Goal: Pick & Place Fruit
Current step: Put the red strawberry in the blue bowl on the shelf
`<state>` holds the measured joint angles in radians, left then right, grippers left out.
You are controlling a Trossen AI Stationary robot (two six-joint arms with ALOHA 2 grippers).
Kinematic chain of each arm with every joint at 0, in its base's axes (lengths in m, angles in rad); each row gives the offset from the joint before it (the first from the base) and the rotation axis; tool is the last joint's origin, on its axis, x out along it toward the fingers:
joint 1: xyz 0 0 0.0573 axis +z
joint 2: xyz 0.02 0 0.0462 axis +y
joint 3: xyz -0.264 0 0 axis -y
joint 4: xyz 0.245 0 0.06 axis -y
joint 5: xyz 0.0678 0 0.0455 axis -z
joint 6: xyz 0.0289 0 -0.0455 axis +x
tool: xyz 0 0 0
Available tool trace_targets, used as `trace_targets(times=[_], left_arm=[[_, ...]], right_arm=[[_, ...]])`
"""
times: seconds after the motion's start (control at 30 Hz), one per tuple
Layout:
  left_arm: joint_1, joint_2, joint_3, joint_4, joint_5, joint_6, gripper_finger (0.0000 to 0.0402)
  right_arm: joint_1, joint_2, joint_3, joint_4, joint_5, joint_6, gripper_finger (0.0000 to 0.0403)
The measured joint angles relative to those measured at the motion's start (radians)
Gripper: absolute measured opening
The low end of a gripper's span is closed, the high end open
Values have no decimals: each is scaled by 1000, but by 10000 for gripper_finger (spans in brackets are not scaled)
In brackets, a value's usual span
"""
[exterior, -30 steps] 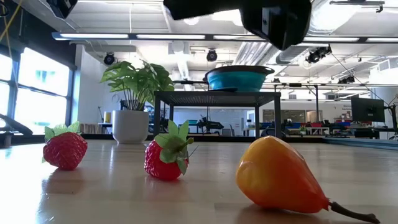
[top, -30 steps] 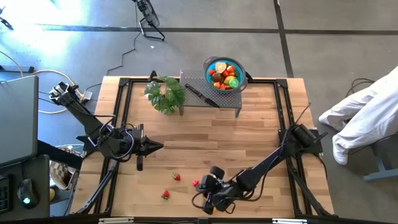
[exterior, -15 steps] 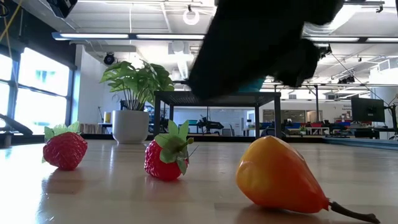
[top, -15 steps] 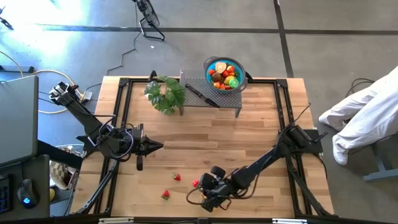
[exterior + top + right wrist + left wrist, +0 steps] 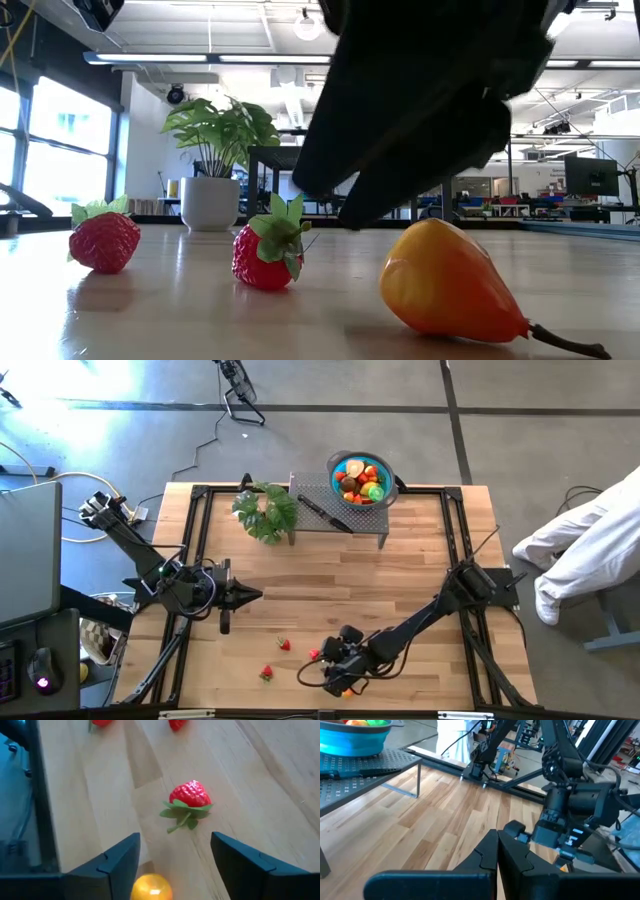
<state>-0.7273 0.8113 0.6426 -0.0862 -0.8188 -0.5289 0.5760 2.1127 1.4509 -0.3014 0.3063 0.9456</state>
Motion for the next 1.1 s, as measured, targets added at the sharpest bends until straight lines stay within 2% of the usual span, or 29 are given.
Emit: trace_targets(times=[0.3, 0.4, 0.6, 0.8, 1.1], left_arm=[[0, 2, 0, -23, 0, 0, 0], [0, 2, 0, -28, -1, 0, 0], [0, 2, 0, -29, -2, 0, 0], [0, 2, 0, -29, -1, 0, 0], [0, 2, 0, -29, -1, 0, 0]], right_arm=[[-9, 24, -1, 50, -23, -8, 235], [-9, 24, -1, 50, 20, -10, 234], [-16, 33, -1, 45, 32, -2, 220], [-28, 52, -2, 46, 9, 4, 184], [-28, 58, -3, 46, 9, 1, 109]])
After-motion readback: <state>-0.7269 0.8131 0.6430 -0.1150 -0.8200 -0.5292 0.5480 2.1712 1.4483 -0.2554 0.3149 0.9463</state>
